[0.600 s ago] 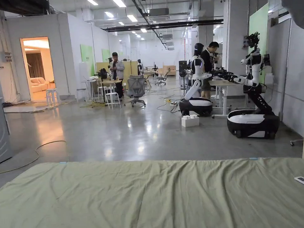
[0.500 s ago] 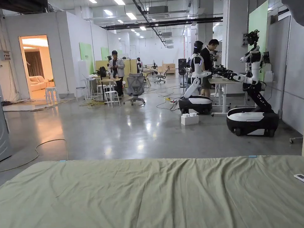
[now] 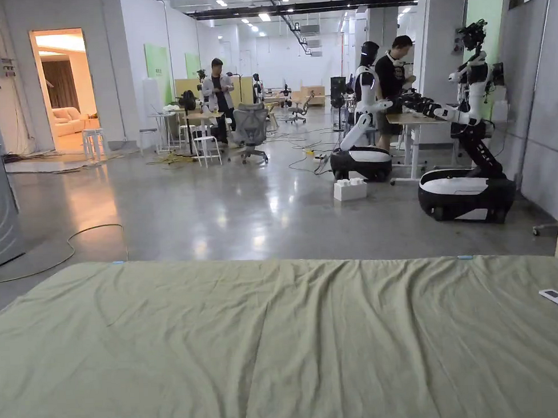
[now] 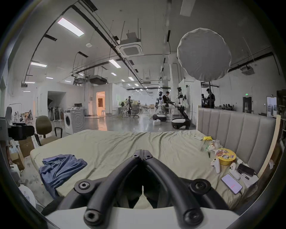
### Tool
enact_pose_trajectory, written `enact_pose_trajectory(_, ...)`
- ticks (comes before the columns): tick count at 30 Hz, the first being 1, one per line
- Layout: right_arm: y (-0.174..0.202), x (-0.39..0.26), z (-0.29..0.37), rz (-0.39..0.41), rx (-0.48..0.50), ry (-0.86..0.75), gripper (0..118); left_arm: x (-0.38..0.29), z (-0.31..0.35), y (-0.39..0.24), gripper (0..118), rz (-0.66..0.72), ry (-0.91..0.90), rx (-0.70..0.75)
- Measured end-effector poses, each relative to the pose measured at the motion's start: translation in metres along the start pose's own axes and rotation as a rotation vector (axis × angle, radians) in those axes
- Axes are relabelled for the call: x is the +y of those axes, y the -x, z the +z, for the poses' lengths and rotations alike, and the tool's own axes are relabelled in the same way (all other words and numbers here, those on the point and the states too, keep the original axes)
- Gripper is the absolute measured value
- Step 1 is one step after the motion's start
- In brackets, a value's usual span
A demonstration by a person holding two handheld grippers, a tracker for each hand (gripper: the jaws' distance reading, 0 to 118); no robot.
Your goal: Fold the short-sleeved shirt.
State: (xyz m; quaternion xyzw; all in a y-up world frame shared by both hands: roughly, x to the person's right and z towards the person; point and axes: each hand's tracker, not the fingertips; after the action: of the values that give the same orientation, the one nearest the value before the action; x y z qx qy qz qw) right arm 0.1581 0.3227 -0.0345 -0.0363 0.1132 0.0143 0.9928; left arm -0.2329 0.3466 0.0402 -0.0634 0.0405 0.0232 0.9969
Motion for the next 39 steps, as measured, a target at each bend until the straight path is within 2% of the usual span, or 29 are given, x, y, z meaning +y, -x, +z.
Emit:
enact_pose_trajectory(2, -0.001, 0.003, 0.001, 0.025, -0.007, -0.021, 1, 0.002, 0.003, -0.004, 0, -0.009, -0.010, -0.008)
enact_pose_trajectory(5, 0.001, 0.002, 0.001, 0.004, 0.007, -0.006, 1, 0.004, 0.002, -0.006, 0, -0.035, -0.012, 0.002)
enact_pose_trajectory(29, 0.008, -0.002, 0.002, 0.046, 0.019, 0.023, 1, 0.009, -0.004, -0.010, 0, -0.055, -0.044, -0.042)
enact_pose_trajectory(39, 0.006, -0.016, -0.001, 0.015, 0.034, 0.068, 1, -0.004, 0.002, 0.014, 1, -0.033, 0.024, -0.028)
